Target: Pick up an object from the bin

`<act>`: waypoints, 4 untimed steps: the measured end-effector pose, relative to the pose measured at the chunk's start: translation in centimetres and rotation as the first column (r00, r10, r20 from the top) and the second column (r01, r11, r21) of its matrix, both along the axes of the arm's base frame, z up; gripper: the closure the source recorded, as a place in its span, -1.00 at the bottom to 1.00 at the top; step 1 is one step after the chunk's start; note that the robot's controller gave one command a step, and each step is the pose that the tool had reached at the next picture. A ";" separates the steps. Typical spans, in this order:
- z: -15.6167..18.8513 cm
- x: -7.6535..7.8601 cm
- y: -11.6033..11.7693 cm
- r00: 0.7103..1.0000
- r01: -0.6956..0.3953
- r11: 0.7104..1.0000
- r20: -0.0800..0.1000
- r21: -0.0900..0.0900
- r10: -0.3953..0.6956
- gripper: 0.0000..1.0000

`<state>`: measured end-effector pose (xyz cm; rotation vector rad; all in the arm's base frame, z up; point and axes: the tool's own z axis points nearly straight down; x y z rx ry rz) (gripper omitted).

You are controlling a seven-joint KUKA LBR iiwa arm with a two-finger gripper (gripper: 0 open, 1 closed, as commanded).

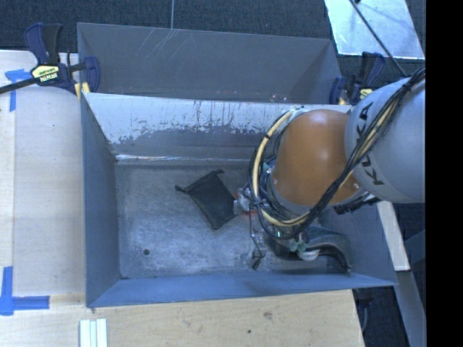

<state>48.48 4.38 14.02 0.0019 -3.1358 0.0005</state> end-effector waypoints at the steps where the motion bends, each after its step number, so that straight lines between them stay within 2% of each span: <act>1: -6.5 8.5 1.5 0.986 -0.169 0.986 0.011 0.000 0.169 -1.00; 2: -7.0 12.8 2.3 0.786 -0.618 0.786 0.011 -0.002 0.618 -1.00; 3: -6.8 12.9 2.4 0.788 -0.615 0.788 0.013 -0.002 0.615 1.00; 4: 9.3 11.2 2.8 0.716 -0.698 0.716 0.016 -0.007 0.698 1.00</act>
Offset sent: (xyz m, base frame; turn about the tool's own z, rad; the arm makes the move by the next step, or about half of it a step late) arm 0.0830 0.0141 -0.0628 -0.1680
